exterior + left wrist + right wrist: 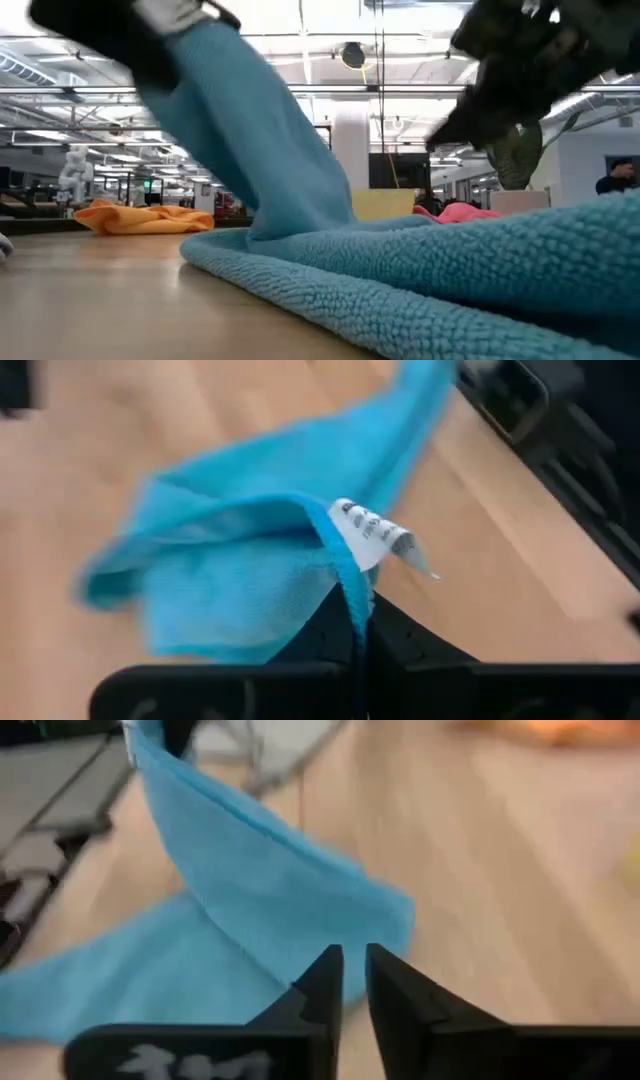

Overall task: Fold microfiber towels
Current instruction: Fold the blue microfiber towel

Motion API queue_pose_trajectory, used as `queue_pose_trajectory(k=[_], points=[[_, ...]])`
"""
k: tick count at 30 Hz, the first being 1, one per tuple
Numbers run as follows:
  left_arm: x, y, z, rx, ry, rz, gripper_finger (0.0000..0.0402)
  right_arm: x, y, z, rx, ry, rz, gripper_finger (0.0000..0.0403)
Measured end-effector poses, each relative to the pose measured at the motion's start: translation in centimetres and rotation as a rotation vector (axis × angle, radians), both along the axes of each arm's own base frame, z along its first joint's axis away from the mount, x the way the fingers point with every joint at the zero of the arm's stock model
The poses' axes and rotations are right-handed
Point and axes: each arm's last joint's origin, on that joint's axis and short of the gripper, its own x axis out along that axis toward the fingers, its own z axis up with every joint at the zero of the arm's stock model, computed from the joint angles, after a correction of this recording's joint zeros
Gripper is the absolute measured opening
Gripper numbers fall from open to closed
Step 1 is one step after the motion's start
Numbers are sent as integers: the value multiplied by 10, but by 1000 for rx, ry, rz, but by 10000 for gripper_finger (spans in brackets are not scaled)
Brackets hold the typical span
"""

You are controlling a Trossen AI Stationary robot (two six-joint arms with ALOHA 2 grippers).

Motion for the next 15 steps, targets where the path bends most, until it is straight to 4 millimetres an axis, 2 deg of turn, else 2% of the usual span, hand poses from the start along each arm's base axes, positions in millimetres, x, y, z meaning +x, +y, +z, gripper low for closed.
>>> queue_pose_trajectory(k=[3, 6, 12, 15], points=[[0, -12, -22, -9, 75, -16, 8, 9, -5, -14, 21, 53, -1, 81], [1, -22, -35, -31, 109, 1, 11, 16, -9, -24, 27, 97, -19, 111], [-3, -35, -39, -62, 104, -16, 8, 34, -23, -28, 4, 110, -63, 151], [-2, -37, -36, -83, 73, -24, 14, 50, -31, -29, 28, 108, -7, 165]])
